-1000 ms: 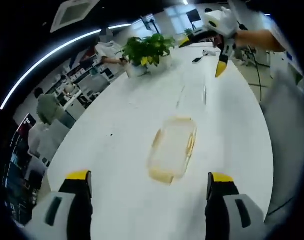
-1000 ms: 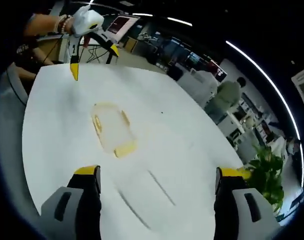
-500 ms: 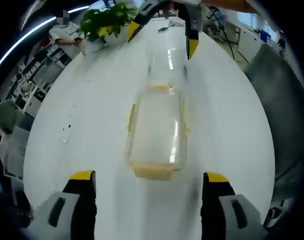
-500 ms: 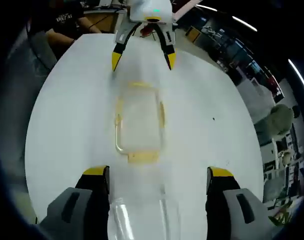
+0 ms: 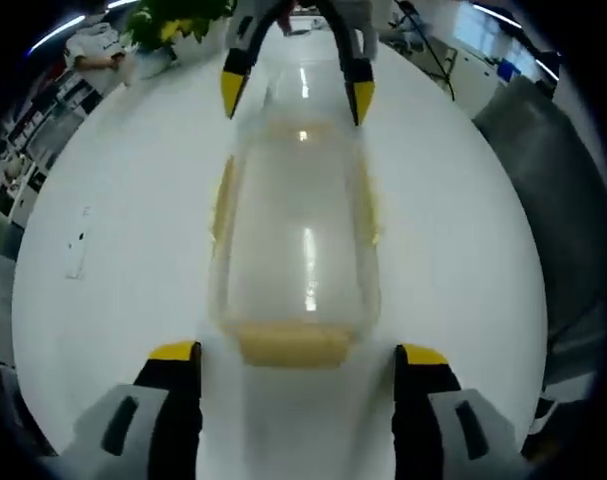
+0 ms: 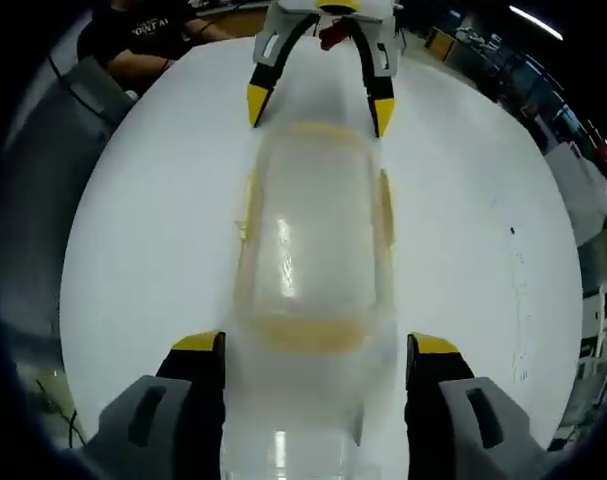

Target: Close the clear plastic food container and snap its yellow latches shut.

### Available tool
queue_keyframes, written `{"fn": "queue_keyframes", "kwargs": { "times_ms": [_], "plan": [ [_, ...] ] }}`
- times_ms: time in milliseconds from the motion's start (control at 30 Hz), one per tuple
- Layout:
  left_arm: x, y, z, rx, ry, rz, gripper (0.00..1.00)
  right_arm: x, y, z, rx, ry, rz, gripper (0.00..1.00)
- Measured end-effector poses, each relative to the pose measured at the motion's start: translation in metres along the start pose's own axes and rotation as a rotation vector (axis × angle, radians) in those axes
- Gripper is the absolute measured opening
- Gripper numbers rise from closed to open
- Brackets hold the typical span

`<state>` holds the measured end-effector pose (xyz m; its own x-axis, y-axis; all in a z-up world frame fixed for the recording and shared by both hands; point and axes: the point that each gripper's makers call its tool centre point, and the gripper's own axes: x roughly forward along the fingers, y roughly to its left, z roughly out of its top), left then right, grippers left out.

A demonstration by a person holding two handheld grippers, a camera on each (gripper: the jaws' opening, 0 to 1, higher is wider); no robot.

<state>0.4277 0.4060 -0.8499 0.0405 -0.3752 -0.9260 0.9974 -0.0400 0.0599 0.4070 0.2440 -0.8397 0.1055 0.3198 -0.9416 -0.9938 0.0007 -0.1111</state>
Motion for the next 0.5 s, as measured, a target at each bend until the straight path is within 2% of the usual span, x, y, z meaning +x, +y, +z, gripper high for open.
{"fn": "queue_keyframes", "kwargs": {
  "times_ms": [67,167,267,300,367,500],
  "plan": [
    [0.0,0.002,0.0,-0.029,-0.008,-0.006,0.79,0.004,-0.003,-0.002,-0.02,0.02,0.002,0.67],
    [0.001,-0.001,0.001,-0.024,-0.016,-0.025,0.79,0.008,-0.005,-0.002,-0.006,0.021,0.025,0.62],
    [0.001,0.002,0.002,-0.011,-0.026,-0.032,0.77,0.011,-0.007,-0.002,0.03,0.02,0.039,0.61],
    [0.001,0.002,0.002,-0.013,-0.026,-0.031,0.77,0.01,-0.005,-0.002,0.04,0.024,0.044,0.6],
    [0.001,0.004,0.003,-0.014,-0.032,-0.032,0.75,0.011,0.006,-0.001,0.046,0.025,0.102,0.53],
    [0.0,0.007,0.006,-0.032,-0.05,-0.026,0.69,0.009,0.008,0.002,0.046,0.021,0.102,0.5]
  ]
}}
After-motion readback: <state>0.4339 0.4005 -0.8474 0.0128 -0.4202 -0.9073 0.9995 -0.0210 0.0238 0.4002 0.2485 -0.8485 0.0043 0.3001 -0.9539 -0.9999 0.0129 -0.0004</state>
